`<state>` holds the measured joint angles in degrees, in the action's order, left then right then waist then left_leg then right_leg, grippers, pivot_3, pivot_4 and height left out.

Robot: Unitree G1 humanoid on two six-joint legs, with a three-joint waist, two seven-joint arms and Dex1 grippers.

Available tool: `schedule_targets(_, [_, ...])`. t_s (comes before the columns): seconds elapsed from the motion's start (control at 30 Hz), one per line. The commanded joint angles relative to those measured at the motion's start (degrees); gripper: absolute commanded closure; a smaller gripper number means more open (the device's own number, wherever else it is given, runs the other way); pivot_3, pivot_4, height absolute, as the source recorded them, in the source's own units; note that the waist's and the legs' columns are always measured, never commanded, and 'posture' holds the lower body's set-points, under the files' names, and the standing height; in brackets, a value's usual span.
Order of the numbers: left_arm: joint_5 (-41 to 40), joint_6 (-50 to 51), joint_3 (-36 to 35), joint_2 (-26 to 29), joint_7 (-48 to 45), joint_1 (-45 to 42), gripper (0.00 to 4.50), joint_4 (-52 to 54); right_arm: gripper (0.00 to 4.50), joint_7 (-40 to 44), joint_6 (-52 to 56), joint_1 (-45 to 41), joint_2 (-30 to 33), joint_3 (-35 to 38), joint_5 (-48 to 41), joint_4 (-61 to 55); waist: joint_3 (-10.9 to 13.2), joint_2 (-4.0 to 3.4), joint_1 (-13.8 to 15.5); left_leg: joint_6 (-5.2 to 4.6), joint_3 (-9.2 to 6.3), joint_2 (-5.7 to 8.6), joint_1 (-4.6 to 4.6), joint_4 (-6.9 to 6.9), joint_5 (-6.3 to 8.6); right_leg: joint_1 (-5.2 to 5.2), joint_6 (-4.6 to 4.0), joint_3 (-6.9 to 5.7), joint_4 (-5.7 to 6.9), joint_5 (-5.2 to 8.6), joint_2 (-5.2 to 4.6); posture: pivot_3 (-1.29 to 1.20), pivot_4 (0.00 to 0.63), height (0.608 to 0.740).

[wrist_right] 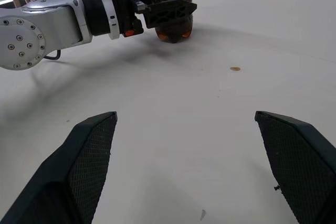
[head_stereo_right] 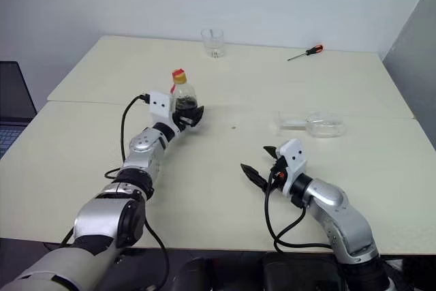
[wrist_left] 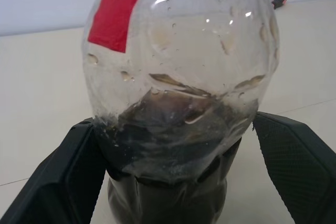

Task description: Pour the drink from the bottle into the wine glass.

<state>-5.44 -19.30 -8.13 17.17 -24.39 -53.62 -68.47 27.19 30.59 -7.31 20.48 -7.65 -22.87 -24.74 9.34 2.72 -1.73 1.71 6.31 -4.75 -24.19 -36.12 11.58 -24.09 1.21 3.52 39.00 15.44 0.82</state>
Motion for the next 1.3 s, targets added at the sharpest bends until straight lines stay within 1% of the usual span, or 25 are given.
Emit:
schedule_targets(0.03, [0.3,-1.3,-0.6,0.3,0.1,-3.0,0.02,-0.7,0.0,-0.8,-0.2,0.5,0.4,1.7,0.3,-3.2,0.0,0.0,0.0,0.0,0.0,0.0,0.0,0.0,0.0,0.0,0.0,0.0,0.0,0.0,0.0,0.0,0.15,0.74])
schedule_targets(0.23, [0.0,-1.5,-1.1,-0.8,-1.1,-5.4,0.02,-2.8,0.0,-1.8,0.3,1.4,1.0,2.3,0.5,-4.6,0.0,0.0,0.0,0.0,0.0,0.01,-0.03,-0.02,0.0,0.0,0.0,-0.02,0.0,0.0,0.0,0.0,0.15,0.74])
schedule_targets(0.43, [0.6,-1.3,-1.9,-0.4,0.3,-6.7,0.02,-4.4,0.0,-2.8,1.2,2.5,1.5,3.2,0.5,-6.3,0.0,0.0,0.0,0.01,-0.02,0.01,-0.03,-0.03,0.0,-0.01,0.0,-0.02,0.01,0.0,0.0,0.0,0.15,0.74])
schedule_targets(0.53, [0.6,-1.0,-2.0,-0.4,0.5,-7.0,0.65,-5.0,0.0,-3.1,1.5,2.8,1.5,3.3,0.7,-6.7,0.0,0.0,0.0,0.01,-0.02,0.01,-0.03,-0.03,0.0,-0.01,0.0,-0.02,0.01,0.0,0.0,0.0,0.15,0.74])
schedule_targets(0.63, [0.6,-0.9,-2.1,-0.5,0.5,-7.1,1.49,-5.2,0.0,-3.7,1.6,3.1,1.4,3.5,1.1,-7.3,0.0,0.0,0.0,0.01,-0.03,0.01,-0.05,-0.05,0.0,-0.01,0.0,-0.03,0.01,0.0,0.0,0.0,0.15,0.74])
schedule_targets(0.7, [0.6,-0.8,-2.2,-0.5,0.5,-7.0,1.81,-5.3,0.0,-4.3,1.3,3.1,1.2,3.8,1.4,-7.5,0.0,0.0,0.0,0.01,-0.02,0.01,-0.04,-0.05,0.0,0.0,-0.01,-0.02,0.01,0.0,0.0,0.0,0.15,0.74])
schedule_targets(0.73, [0.6,-0.8,-2.2,-0.6,0.5,-7.0,1.9,-5.3,0.0,-4.7,1.2,3.0,1.1,4.1,1.4,-7.5,0.0,0.0,0.0,0.01,-0.02,0.01,-0.04,-0.06,0.0,0.0,0.0,-0.02,0.02,0.0,0.0,0.0,0.15,0.74])
schedule_targets(0.8, [0.7,-0.8,-2.1,-0.7,0.6,-6.8,2.08,-5.3,0.0,-7.7,1.6,1.5,-1.7,7.2,-0.8,-7.2,0.0,0.0,0.0,0.01,-0.02,0.01,-0.04,-0.06,0.0,-0.01,-0.01,-0.02,0.02,0.0,0.0,0.0,0.15,0.74])
schedule_targets(0.87, [2.0,-1.4,-0.8,-1.3,1.1,-6.7,2.26,-4.8,0.0,-13.7,4.6,-2.1,-5.5,11.9,-2.4,-5.8,0.0,0.0,-0.1,0.01,-0.03,0.01,-0.03,-0.06,-0.01,-0.01,-0.01,-0.02,0.07,0.0,0.0,0.0,0.15,0.74])
schedule_targets(0.93, [2.0,-2.3,-0.2,-3.1,0.3,-6.3,2.43,-3.0,0.0,-18.8,10.0,-5.8,-6.8,15.1,-2.5,-5.4,0.0,0.0,0.0,0.02,-0.04,0.01,-0.03,-0.12,-0.01,0.0,-0.02,-0.02,0.1,-0.03,0.0,0.0,0.15,0.74])
schedule_targets(1.07, [0.4,-2.1,-0.3,-6.5,-2.3,-5.0,2.76,1.5,0.0,-24.1,21.7,-10.7,-7.4,17.0,-3.4,-7.3,0.0,0.01,0.4,0.02,-0.04,0.0,-0.23,-0.26,-0.02,-0.04,-0.24,-0.13,0.07,-0.17,-0.07,0.0,0.15,0.74])
schedule_targets(1.13, [0.1,-1.5,0.2,-8.1,-3.2,-3.4,2.81,5.4,0.0,-24.9,28.1,-12.6,-6.3,16.8,-4.2,-8.4,0.0,0.01,0.3,0.02,-0.02,0.0,-0.32,-0.28,-0.02,-0.1,-0.24,-0.12,0.06,-0.17,-0.09,0.0,0.15,0.74])
schedule_targets(1.23, [0.3,1.0,3.3,-10.6,-6.0,1.5,2.85,16.3,0.0,-25.1,34.1,-17.4,-5.2,17.5,-6.6,-12.4,0.0,-0.02,0.1,0.03,0.01,0.01,-0.57,-0.31,-0.02,-0.33,-0.22,-0.09,0.06,-0.16,-0.11,0.0,0.15,0.74])
schedule_targets(1.3, [1.2,3.3,5.7,-11.1,-7.2,4.3,2.87,22.3,0.0,-22.1,36.3,-20.5,-3.4,17.6,-9.6,-14.3,0.0,-0.03,-0.1,0.03,-0.01,-0.01,-0.57,-0.31,-0.02,-0.34,-0.21,-0.09,0.06,-0.15,-0.11,0.0,0.15,0.74])
